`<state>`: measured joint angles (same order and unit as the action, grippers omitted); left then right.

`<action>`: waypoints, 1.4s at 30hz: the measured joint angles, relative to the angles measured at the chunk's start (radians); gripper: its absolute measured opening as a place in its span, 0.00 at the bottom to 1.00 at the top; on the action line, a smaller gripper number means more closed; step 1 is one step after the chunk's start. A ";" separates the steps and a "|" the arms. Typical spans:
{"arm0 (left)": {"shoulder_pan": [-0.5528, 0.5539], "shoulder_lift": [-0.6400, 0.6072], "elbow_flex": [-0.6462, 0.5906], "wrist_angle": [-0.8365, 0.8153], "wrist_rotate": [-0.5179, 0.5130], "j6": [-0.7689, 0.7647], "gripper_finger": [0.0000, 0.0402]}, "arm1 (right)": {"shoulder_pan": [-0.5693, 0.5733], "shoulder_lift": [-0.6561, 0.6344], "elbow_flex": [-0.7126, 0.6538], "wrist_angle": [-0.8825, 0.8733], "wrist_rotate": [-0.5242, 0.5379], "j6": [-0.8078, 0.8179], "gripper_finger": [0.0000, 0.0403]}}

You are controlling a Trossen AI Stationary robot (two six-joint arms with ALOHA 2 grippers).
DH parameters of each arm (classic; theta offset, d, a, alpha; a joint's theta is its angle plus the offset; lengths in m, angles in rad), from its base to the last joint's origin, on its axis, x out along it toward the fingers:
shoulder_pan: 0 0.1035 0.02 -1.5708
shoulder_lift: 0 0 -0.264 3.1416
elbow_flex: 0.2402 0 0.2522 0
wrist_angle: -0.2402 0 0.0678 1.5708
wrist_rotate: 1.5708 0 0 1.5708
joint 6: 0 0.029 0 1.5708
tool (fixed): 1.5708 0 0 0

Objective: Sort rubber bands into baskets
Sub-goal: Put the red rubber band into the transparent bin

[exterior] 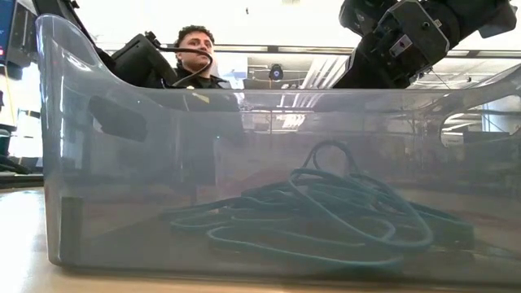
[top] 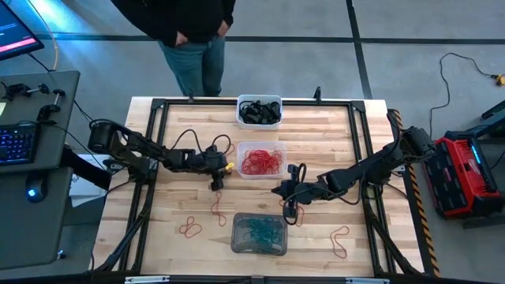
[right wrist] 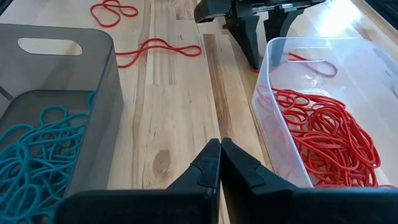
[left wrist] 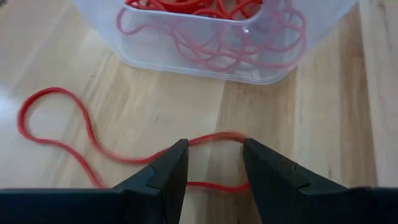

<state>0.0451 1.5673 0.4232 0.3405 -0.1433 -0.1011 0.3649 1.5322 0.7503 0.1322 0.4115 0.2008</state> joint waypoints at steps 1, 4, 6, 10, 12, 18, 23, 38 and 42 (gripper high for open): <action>-0.002 0.000 0.000 -0.001 0.005 0.000 0.37 | 0.000 0.000 0.000 0.000 0.000 0.000 0.00; -0.010 0.000 0.000 -0.002 0.004 0.000 0.37 | 0.000 0.000 0.000 0.000 0.000 0.001 0.00; -0.017 0.000 0.000 -0.002 0.004 0.001 0.37 | 0.000 0.000 0.000 0.000 0.000 0.001 0.00; -0.028 -0.011 0.000 -0.014 0.006 0.028 0.37 | 0.000 0.000 0.000 0.000 0.000 0.000 0.00; -0.032 -0.021 -0.001 -0.022 0.012 0.034 0.37 | 0.000 0.000 0.000 0.000 0.000 0.001 0.00; -0.049 -0.080 0.015 -0.110 0.014 0.035 0.37 | 0.000 0.000 0.000 0.000 0.001 0.001 0.00; -0.075 -0.095 0.027 -0.147 0.014 0.048 0.37 | 0.000 0.000 0.000 0.000 0.001 0.002 0.00; -0.095 -0.061 0.043 -0.159 0.004 0.190 0.30 | 0.000 0.000 0.000 0.003 0.001 0.000 0.00; -0.083 -0.019 0.087 -0.186 0.025 0.243 0.23 | 0.000 0.000 0.000 0.004 0.001 -0.002 0.00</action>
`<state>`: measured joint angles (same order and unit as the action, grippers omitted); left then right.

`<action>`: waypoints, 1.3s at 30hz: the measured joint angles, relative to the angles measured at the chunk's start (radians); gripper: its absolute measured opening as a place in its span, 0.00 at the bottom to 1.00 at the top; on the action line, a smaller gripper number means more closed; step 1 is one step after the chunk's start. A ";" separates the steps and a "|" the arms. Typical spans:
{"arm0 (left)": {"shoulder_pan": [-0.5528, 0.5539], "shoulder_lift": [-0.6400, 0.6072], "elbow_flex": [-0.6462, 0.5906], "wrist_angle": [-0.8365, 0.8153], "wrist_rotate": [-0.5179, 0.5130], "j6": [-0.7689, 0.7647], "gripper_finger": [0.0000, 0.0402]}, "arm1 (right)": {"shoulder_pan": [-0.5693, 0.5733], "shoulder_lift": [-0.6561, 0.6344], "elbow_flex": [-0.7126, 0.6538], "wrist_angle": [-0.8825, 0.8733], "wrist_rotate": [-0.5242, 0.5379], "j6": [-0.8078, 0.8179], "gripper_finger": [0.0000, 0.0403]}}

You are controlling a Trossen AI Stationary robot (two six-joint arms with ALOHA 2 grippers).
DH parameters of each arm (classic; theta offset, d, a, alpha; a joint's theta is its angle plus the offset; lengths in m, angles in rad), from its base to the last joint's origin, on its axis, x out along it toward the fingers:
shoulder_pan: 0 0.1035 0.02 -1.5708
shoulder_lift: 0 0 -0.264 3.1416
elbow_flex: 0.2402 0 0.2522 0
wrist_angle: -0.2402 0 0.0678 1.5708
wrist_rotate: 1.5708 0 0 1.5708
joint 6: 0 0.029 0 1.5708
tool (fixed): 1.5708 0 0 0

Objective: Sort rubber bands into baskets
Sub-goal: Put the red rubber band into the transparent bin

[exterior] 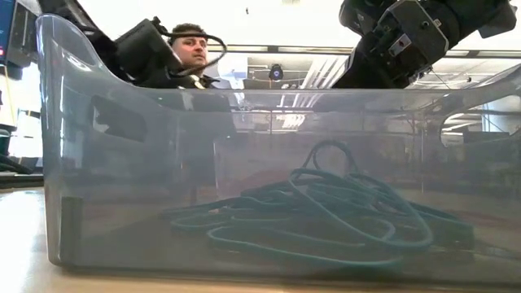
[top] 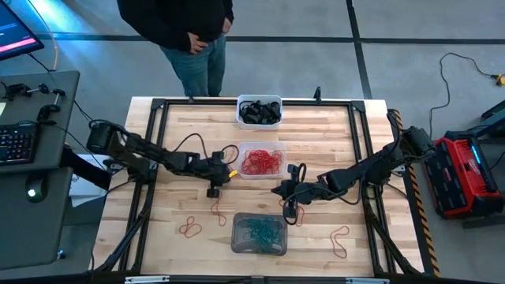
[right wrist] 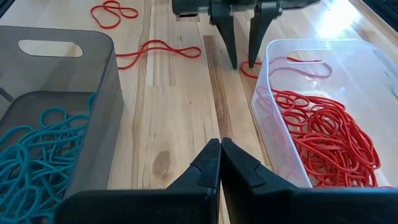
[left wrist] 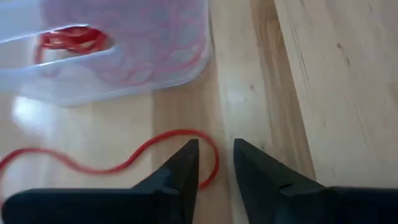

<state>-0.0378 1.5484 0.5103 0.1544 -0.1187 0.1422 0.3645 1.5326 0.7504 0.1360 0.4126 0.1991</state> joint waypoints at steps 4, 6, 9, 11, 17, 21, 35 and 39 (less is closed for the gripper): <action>0.011 0.058 0.055 -0.056 0.032 0.008 0.19 | 0.000 0.000 0.000 -0.001 0.000 0.003 0.00; 0.011 0.078 0.075 -0.084 0.030 0.009 0.19 | 0.000 0.000 0.000 -0.004 0.000 0.003 0.00; 0.010 0.086 0.085 -0.097 0.025 0.008 0.19 | 0.000 0.000 0.000 -0.005 0.000 0.002 0.00; 0.010 0.086 0.085 -0.097 0.023 0.008 0.18 | 0.000 0.000 0.000 -0.005 0.000 0.002 0.00; 0.001 0.084 0.084 -0.108 0.034 0.012 0.03 | 0.000 0.000 0.000 -0.006 0.000 0.002 0.00; -0.013 0.071 0.089 -0.125 0.024 0.016 0.02 | 0.000 0.000 0.000 -0.006 0.000 0.002 0.00; -0.045 -0.224 0.228 -0.490 -0.111 -0.084 0.00 | 0.000 0.000 0.000 -0.013 0.000 0.001 0.00; -0.048 -0.312 0.229 -0.512 -0.125 -0.105 0.00 | 0.000 0.000 0.000 -0.014 0.000 0.001 0.00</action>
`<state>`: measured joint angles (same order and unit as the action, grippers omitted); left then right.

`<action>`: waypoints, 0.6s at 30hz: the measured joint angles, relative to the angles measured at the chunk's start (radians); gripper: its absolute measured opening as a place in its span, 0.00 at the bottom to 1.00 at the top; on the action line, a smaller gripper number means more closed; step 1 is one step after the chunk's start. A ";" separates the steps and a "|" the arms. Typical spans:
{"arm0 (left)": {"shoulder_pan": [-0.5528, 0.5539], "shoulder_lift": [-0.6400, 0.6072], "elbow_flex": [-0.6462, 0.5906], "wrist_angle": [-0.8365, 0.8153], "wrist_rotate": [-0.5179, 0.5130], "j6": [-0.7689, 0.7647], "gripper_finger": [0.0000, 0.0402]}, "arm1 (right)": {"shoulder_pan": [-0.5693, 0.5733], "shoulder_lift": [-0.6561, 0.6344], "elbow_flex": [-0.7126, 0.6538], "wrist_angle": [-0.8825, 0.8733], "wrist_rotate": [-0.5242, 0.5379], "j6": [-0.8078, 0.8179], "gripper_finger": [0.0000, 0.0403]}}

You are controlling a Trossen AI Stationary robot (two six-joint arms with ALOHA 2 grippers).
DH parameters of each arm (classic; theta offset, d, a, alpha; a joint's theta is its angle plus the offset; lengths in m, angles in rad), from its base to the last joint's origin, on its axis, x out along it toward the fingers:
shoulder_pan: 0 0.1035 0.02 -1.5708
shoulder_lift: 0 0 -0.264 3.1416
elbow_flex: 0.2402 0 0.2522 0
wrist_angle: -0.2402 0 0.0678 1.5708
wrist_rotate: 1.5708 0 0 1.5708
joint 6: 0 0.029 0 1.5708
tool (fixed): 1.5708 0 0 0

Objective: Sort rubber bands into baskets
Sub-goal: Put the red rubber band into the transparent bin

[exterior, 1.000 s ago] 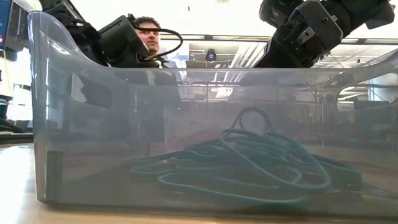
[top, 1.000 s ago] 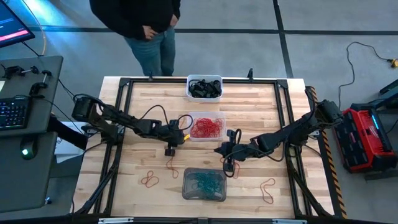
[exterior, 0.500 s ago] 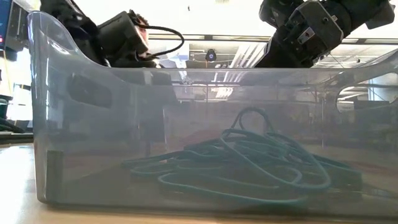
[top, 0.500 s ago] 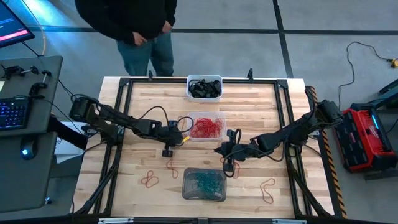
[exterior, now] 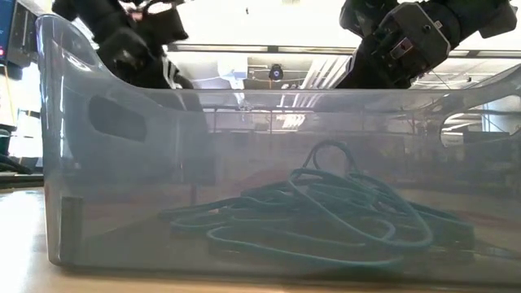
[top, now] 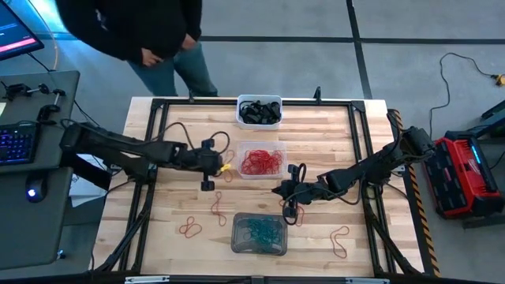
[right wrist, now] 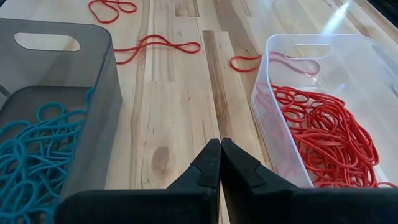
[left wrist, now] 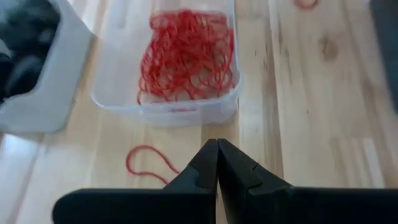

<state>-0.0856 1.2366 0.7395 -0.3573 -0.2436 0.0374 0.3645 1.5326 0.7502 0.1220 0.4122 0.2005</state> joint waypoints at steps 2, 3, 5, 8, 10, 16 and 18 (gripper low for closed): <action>0.000 -0.027 0.001 -0.004 0.005 -0.001 0.00 | 0.000 0.000 0.000 -0.001 0.000 0.000 0.00; 0.000 -0.030 0.001 -0.005 0.022 -0.001 0.00 | 0.000 0.000 0.000 -0.002 0.000 0.000 0.00; 0.000 -0.018 0.001 -0.009 0.038 -0.001 0.01 | 0.000 0.000 0.000 -0.002 0.000 0.000 0.00; -0.001 0.029 0.001 -0.012 0.054 0.008 0.04 | 0.000 0.000 0.000 -0.005 0.000 0.000 0.00; -0.001 0.078 0.001 -0.014 0.056 0.017 0.07 | 0.000 0.000 0.000 -0.005 0.000 0.001 0.00; 0.000 0.202 0.001 0.016 0.082 0.025 0.20 | 0.000 0.000 0.000 -0.006 0.000 0.000 0.00; -0.002 0.229 0.000 0.044 0.101 0.044 0.23 | 0.000 0.000 0.000 -0.006 0.000 0.000 0.00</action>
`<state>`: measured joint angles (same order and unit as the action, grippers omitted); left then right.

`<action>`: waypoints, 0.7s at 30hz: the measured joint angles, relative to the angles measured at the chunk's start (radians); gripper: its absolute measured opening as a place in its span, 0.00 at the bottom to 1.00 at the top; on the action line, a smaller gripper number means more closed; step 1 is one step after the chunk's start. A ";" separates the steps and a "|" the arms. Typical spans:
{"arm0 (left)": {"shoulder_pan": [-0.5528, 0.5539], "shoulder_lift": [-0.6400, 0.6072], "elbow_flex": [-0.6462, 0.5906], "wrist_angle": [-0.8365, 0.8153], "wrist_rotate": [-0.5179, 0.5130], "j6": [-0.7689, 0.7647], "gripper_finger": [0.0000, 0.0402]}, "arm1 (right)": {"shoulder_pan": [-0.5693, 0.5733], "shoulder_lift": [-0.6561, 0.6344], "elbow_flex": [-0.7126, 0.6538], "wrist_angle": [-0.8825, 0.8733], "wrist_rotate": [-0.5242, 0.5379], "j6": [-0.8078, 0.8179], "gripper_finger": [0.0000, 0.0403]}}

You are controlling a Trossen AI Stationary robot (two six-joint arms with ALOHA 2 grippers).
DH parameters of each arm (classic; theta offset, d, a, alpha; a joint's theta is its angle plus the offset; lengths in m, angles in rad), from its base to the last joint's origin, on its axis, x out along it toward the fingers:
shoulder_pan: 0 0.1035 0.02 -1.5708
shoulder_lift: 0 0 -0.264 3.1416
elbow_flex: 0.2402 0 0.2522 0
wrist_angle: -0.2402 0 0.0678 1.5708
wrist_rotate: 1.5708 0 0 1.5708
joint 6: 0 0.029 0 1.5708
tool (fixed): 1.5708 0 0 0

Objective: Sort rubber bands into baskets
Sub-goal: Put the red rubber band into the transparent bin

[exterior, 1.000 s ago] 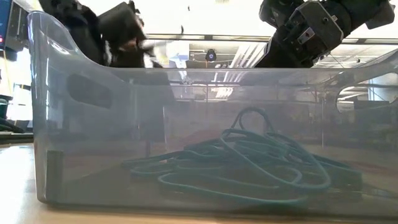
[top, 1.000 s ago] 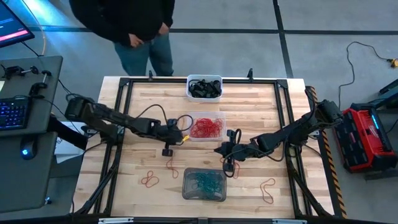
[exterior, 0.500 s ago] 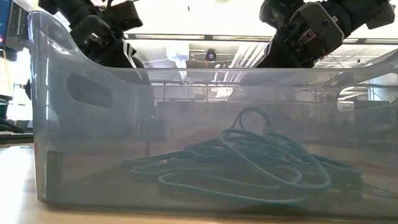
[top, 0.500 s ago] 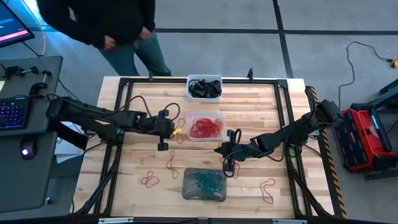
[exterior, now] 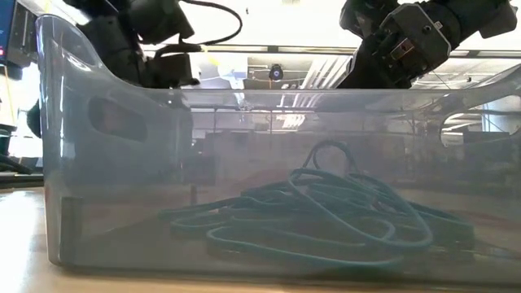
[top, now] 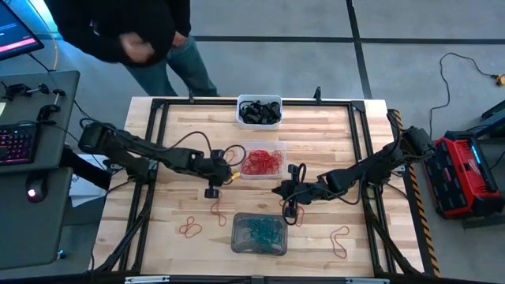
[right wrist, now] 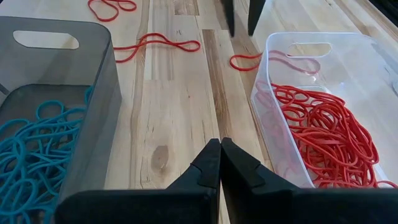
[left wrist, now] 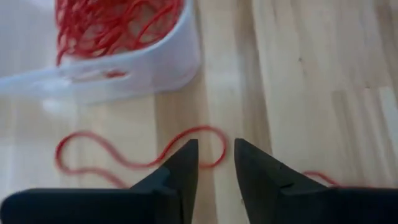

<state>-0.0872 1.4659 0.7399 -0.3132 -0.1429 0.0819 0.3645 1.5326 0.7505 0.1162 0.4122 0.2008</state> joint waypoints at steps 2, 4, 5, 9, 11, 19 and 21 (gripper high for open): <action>-0.006 0.018 -0.013 0.053 0.008 0.018 0.26 | 0.000 0.000 0.000 0.000 0.000 0.001 0.00; -0.010 0.024 -0.042 0.121 0.011 0.033 0.28 | 0.000 0.000 0.000 0.000 0.000 0.002 0.00; -0.012 0.024 -0.059 0.154 0.010 0.033 0.29 | 0.001 0.000 0.000 0.000 0.000 0.002 0.00; -0.008 0.024 -0.119 0.258 0.002 0.034 0.29 | 0.002 0.000 0.000 0.000 0.000 0.000 0.00; -0.001 0.024 -0.136 0.275 0.004 0.032 0.29 | 0.002 0.000 0.000 0.000 0.000 0.000 0.00; 0.037 0.032 -0.155 0.295 0.074 0.028 0.29 | 0.002 0.000 0.000 0.002 0.000 0.005 0.00; 0.043 0.036 -0.156 0.292 0.080 0.028 0.29 | 0.002 0.000 0.000 0.004 0.000 0.005 0.00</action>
<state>-0.0444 1.5017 0.5842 -0.0210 -0.0631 0.1101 0.3664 1.5326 0.7506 0.1198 0.4122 0.2060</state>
